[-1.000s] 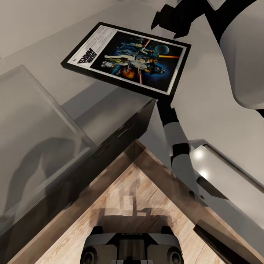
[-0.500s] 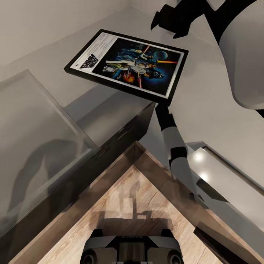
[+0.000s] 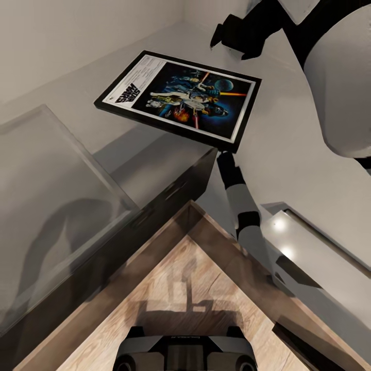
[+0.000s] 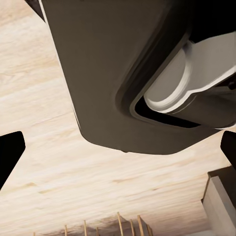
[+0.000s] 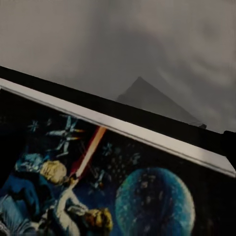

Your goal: Pick up the poster from the kitchen countertop and hang it on one of the wall nails in the kitchen.

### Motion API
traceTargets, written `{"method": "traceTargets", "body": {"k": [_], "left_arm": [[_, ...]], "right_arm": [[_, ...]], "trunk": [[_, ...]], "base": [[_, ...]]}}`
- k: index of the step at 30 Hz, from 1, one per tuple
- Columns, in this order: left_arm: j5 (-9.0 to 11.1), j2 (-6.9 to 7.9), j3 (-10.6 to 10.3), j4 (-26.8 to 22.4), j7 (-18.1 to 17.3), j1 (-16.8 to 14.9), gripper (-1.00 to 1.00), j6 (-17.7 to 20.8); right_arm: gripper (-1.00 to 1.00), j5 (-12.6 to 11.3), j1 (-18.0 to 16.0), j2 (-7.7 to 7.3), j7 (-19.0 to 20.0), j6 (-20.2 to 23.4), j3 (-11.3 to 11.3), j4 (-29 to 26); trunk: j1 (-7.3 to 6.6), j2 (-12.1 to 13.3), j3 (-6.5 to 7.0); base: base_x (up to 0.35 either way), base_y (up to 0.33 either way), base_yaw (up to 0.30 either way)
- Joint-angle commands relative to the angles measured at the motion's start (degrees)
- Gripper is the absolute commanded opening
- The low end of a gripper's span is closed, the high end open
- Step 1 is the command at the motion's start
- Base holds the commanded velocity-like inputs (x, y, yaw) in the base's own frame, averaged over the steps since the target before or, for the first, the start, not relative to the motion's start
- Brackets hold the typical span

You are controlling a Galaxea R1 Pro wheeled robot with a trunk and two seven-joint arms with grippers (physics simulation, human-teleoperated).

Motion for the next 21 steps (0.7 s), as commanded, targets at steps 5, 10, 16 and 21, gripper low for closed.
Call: {"method": "traceTargets", "body": {"k": [5,10,16,21], "left_arm": [[0.2,0.0,0.0,-0.1,-0.2,0.0,1.0,0.0],[0.2,0.0,0.0,-0.1,-0.2,0.0,1.0,0.0],[0.2,0.0,0.0,-0.1,-0.2,0.0,1.0,0.0],[0.2,0.0,0.0,-0.1,-0.2,0.0,1.0,0.0]], "right_arm": [[1.0,-0.6,1.6,-0.07,-0.4,-1.3,-0.1,0.0],[1.0,-0.6,2.7,-0.1,1.3,-4.5,-0.1,0.5],[1.0,-0.5,2.9,-0.12,1.6,-5.0,-0.1,0.4],[1.0,-0.5,2.9,-0.12,1.8,-5.0,0.0,0.3]], "trunk": [[0.01,0.0,0.46],[0.01,0.0,0.94],[0.01,0.0,1.51],[0.01,0.0,1.97]], "base": [[0.0,0.0,0.0],[0.0,0.0,0.0],[0.0,0.0,0.0],[0.0,0.0,0.0]]}}
